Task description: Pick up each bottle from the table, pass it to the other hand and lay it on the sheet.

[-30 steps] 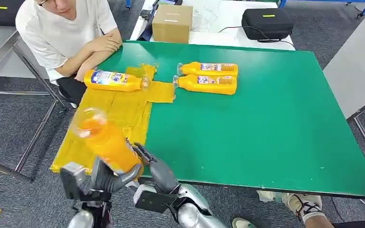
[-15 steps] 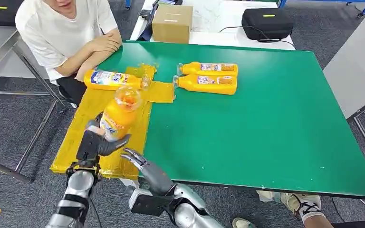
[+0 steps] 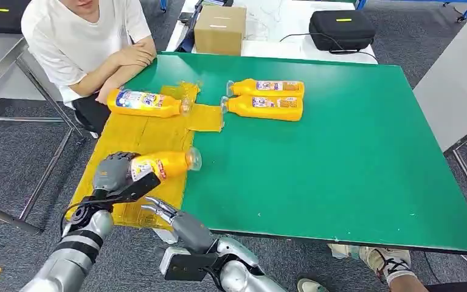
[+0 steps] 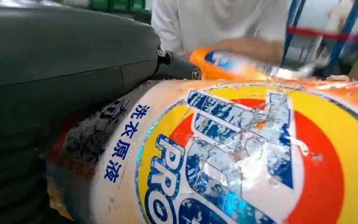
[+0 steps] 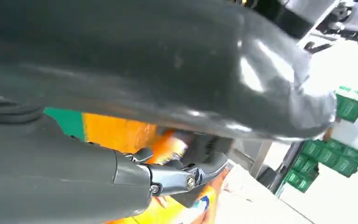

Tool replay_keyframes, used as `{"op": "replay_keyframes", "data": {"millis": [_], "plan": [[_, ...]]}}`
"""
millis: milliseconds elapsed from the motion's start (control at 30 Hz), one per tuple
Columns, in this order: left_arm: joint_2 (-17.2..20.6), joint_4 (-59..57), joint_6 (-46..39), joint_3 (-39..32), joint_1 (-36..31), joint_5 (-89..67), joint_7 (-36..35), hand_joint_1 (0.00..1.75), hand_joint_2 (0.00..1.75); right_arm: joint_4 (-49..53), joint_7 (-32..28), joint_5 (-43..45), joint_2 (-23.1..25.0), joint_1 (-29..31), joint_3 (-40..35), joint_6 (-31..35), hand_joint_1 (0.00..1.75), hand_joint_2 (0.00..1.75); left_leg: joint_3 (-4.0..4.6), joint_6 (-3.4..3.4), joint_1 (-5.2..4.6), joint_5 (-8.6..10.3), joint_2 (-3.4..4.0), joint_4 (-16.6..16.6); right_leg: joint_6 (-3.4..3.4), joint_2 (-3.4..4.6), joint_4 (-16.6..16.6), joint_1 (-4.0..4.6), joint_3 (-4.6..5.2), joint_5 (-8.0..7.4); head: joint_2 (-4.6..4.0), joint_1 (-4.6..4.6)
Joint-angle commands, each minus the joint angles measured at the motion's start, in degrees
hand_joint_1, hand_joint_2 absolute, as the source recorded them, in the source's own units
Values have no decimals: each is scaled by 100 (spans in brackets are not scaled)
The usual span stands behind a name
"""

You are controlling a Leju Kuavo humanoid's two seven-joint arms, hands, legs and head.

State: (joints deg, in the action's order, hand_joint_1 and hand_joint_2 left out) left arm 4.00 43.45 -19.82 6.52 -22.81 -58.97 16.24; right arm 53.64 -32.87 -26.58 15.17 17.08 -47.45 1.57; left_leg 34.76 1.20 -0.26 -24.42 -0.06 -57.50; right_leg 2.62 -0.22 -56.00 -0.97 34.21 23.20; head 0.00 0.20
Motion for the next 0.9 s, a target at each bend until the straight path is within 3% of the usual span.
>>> {"op": "replay_keyframes", "data": {"millis": [33,100,167,200,233,267,300,467,767,900], "plan": [[405,-897,600,653,-628,-430,-308,175,175,113,19,8,-228,139,-225,-77,0,0,-25,-8,9,-10,-12,-1,-11,-9,3,9,-32,11,0,2],[511,-888,758,814,-741,-679,-438,175,175,177,13,-8,-224,105,-237,-107,0,0,-25,-10,12,-11,-5,-2,-12,4,4,12,-35,7,0,0],[483,-919,1032,827,-940,-670,-497,154,175,222,13,-12,-216,70,-237,-126,0,0,-7,-6,5,-2,-13,0,-7,-4,2,5,-15,2,0,2],[482,-951,1173,911,-1029,-710,-521,112,175,217,13,-13,-210,69,-236,-137,0,0,-15,-10,11,-5,-18,-3,-13,-10,2,11,-25,6,0,2],[490,-1045,1372,1040,-1152,-749,-557,30,175,198,13,-13,-203,80,-230,-145,0,0,-19,-14,16,-7,-22,-6,-17,-14,0,16,-31,9,0,0],[497,-1095,1469,1100,-1200,-763,-559,7,175,186,13,-13,-200,87,-229,-152,0,0,-11,-9,10,-2,-21,-4,-11,-13,1,10,-20,5,0,2],[482,-1187,1630,1153,-1269,-757,-518,0,175,146,13,-13,-192,105,-221,-158,0,0,-17,-12,14,-5,-20,-5,-14,-12,0,14,-26,7,0,2],[562,-1420,1902,1747,-1638,-804,-67,0,175,-126,-71,60,-113,236,-183,-238,0,0,-23,-14,12,-4,-16,-5,-14,-7,-7,13,-28,6,0,2],[334,-1268,2298,1415,-1686,116,252,0,175,-211,-108,73,-106,248,-187,-208,0,0,-20,-15,10,-1,-18,-4,-10,-9,-7,10,-28,6,0,0],[455,-1114,2588,1366,-1718,628,514,0,175,-377,-197,131,-78,338,-195,-195,0,0,-15,-17,13,-1,-16,-8,-12,-7,-7,13,-21,5,0,0]]}}
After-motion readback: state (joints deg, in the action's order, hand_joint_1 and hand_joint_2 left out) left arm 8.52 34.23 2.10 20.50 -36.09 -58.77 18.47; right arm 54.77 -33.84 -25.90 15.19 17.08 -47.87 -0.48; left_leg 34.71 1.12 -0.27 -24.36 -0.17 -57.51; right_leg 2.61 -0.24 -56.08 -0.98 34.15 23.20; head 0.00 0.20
